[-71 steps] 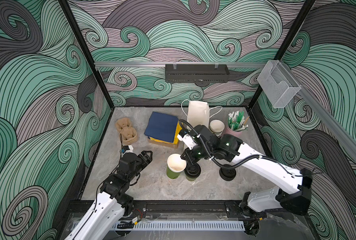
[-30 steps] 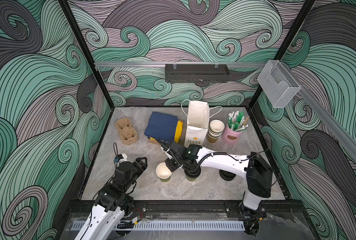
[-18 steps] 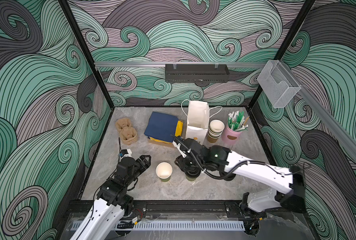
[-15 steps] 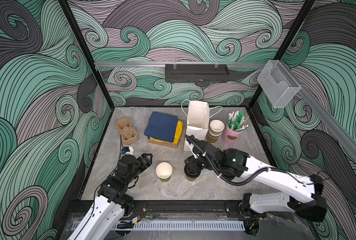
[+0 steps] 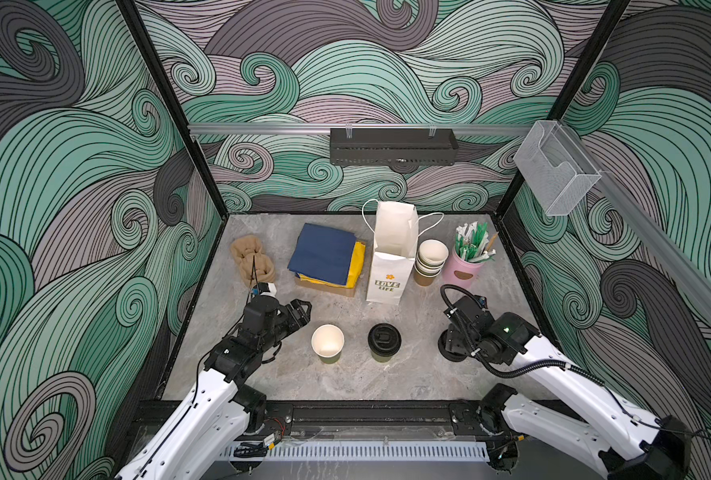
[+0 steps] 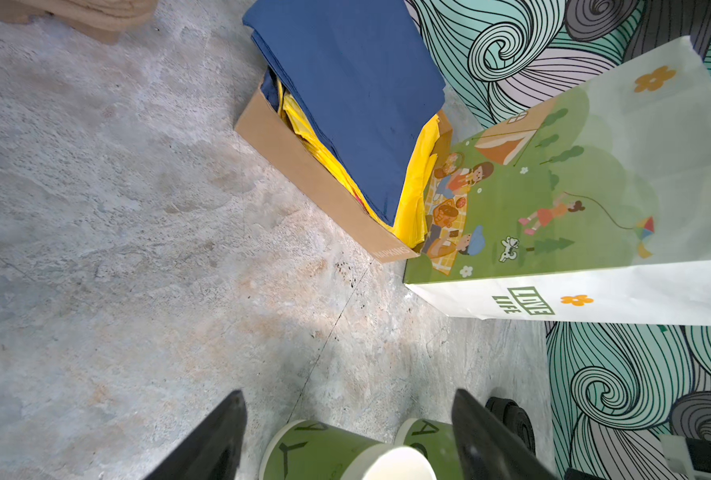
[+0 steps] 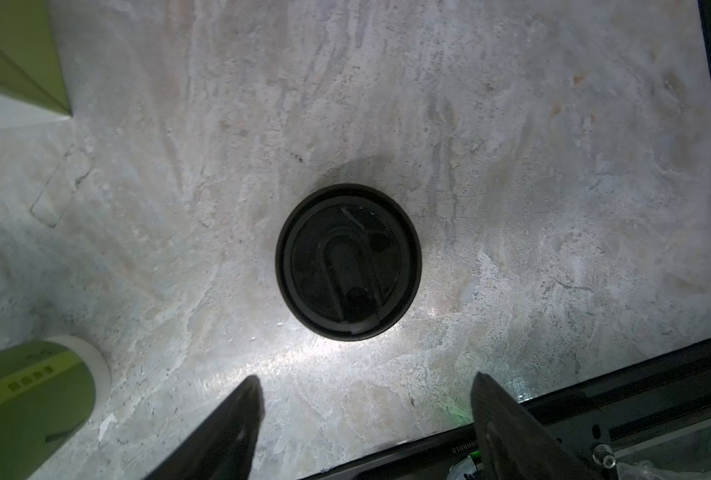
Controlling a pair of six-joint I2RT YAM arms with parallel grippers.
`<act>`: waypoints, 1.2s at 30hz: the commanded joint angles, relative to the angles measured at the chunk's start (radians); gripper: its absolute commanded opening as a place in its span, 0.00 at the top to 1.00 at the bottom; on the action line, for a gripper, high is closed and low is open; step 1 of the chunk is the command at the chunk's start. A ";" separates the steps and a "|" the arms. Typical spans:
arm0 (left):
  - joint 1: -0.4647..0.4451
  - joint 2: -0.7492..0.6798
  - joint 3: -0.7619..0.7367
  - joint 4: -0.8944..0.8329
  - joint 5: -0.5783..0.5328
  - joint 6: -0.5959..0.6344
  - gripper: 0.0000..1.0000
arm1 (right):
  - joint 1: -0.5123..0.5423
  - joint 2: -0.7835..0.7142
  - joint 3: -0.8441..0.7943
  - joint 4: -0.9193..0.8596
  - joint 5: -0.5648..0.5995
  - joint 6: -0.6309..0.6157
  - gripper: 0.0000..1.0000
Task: Pack the takeout coffee
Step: 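Move the right gripper over the spare black lid and grasp it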
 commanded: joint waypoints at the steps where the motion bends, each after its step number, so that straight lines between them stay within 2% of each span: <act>1: 0.006 -0.006 0.019 0.020 0.011 0.007 0.20 | -0.083 0.030 -0.018 0.079 -0.083 -0.093 0.15; 5: 0.005 -0.008 0.019 0.019 0.014 0.006 0.20 | -0.149 0.122 -0.014 0.128 -0.162 -0.197 0.12; 9: 0.005 -0.006 0.016 0.023 0.020 0.002 0.20 | -0.180 0.188 -0.008 0.159 -0.186 -0.237 0.12; 10: 0.006 -0.007 0.013 0.023 0.020 -0.001 0.20 | -0.187 0.204 -0.008 0.167 -0.188 -0.243 0.14; 14: 0.006 -0.008 0.008 0.025 0.014 -0.011 0.20 | -0.197 0.248 0.000 0.174 -0.164 -0.245 0.21; 22: 0.006 0.008 0.008 0.033 0.020 -0.012 0.20 | -0.207 0.337 -0.004 0.209 -0.160 -0.246 0.17; 36: 0.005 -0.003 0.004 0.021 0.023 -0.014 0.20 | -0.224 0.353 -0.034 0.258 -0.151 -0.230 0.20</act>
